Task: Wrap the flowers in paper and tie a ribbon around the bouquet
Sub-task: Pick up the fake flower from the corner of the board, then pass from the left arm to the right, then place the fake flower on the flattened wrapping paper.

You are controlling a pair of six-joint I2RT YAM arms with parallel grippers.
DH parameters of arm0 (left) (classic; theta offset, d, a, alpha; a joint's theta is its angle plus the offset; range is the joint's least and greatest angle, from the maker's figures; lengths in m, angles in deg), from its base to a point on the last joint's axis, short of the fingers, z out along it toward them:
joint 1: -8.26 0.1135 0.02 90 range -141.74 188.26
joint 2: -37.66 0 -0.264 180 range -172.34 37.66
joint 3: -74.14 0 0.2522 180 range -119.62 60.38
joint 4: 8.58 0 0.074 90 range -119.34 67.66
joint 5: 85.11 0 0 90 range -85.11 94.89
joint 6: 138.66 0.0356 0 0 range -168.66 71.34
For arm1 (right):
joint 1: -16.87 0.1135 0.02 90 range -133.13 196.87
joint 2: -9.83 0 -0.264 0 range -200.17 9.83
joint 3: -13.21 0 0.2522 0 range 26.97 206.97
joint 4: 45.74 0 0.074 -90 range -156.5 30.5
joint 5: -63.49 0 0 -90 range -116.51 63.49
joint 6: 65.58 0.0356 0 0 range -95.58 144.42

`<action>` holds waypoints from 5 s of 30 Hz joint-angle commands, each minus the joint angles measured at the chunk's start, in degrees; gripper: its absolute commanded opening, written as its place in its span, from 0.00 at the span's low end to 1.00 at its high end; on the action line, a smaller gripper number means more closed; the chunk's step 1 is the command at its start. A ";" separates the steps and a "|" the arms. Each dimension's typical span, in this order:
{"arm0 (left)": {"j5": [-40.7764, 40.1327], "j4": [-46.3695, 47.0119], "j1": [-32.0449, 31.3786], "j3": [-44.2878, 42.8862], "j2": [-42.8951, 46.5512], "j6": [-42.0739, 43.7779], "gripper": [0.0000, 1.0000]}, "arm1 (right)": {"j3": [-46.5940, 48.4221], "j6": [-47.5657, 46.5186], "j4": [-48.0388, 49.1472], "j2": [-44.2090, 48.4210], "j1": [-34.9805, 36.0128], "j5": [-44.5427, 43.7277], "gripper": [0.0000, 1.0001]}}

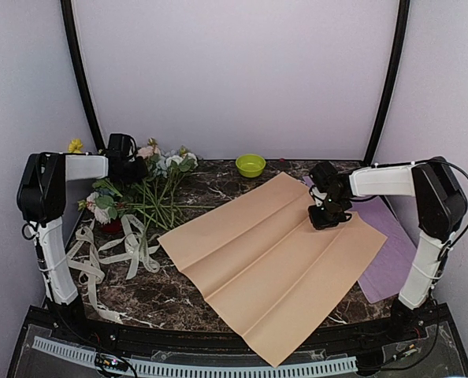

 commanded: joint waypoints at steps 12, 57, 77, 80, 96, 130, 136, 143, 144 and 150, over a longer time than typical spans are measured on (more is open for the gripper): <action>-1.53 -3.77 0.30 -0.15 -1.56 -0.82 0.27 | 1.95 -0.66 -1.00 -1.69 1.15 0.37 0.17; 5.53 24.00 -3.31 19.66 30.89 13.01 0.00 | 6.00 -1.17 -2.55 2.92 2.07 1.72 0.18; 9.40 45.59 -12.43 46.85 35.69 12.62 0.00 | 34.96 32.22 65.56 -23.38 14.74 44.12 0.53; 8.14 47.81 -14.01 49.82 36.38 14.07 0.00 | 39.83 35.77 69.15 -29.32 17.32 42.29 0.72; 8.69 46.33 -18.34 51.36 33.89 16.94 0.00 | 63.28 39.41 64.05 -46.87 21.37 34.24 0.67; 10.79 28.36 -23.02 40.05 35.56 20.58 0.46 | 27.18 15.50 14.88 2.73 2.72 26.49 0.00; 11.42 20.33 -26.10 32.18 24.67 21.94 0.46 | 12.32 15.26 6.14 7.21 0.51 25.57 0.00; 9.57 15.39 -31.39 23.51 10.79 26.47 0.49 | -3.11 16.41 8.52 9.76 -4.70 23.09 0.00; 8.77 14.38 -31.37 22.44 9.15 26.41 0.49 | -4.55 16.18 8.54 9.66 -5.51 23.28 0.00; 10.40 13.33 -31.95 21.54 6.90 27.54 0.50 | -9.72 12.94 12.49 8.09 -11.91 24.22 0.00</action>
